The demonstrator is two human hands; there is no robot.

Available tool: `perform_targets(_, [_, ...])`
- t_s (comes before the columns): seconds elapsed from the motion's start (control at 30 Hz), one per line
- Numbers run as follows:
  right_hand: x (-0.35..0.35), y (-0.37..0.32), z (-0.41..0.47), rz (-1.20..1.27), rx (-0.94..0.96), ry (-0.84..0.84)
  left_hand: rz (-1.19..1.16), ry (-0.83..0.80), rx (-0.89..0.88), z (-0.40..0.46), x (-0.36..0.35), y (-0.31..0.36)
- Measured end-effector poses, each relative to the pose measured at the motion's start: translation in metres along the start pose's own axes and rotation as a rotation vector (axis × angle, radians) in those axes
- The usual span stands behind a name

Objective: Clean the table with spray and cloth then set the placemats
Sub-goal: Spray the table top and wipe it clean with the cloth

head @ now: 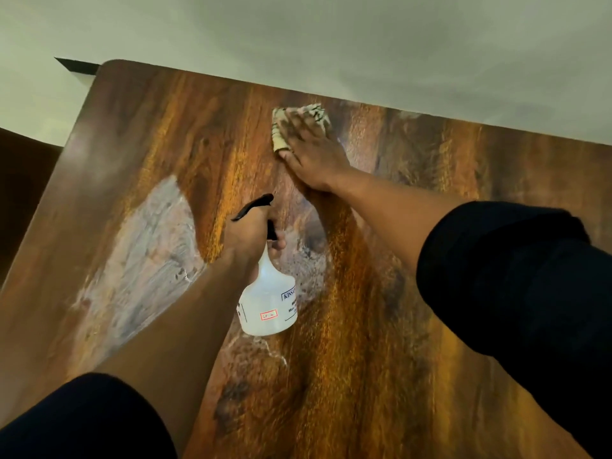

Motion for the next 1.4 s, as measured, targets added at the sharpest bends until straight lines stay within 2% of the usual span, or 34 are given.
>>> perform_targets(0.3, [0.023,0.068,0.012,0.086,-0.317,0.082,0.046,-0.064,0.016,0.010,-0.033,0.016])
perform_targets(0.7, [0.029,0.219,-0.076,0.129,-0.630,0.129,0.051,-0.126,0.028,-0.004,-0.082,0.012])
perform_targets(0.9, [0.029,0.216,-0.072,0.186,-0.723,0.150,0.065,-0.132,0.040,-0.009,-0.084,0.009])
perform_targets(1.23, [0.015,0.061,0.004,0.110,-0.292,0.050,0.046,-0.039,0.013,-0.001,-0.051,0.011])
perform_targets(1.4, [0.002,-0.002,-0.009,0.010,-0.043,-0.011,0.015,-0.016,-0.023,-0.003,-0.033,0.011])
Point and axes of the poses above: each hand's wrist, its own z-axis towards the middle knuckle, its own x-axis out of the back of the hand, y = z × x, the point moved 6 cm from there along z, towards the middle knuckle, and after that the axes turned 7 degrees about -x, right-handed, at the moved point
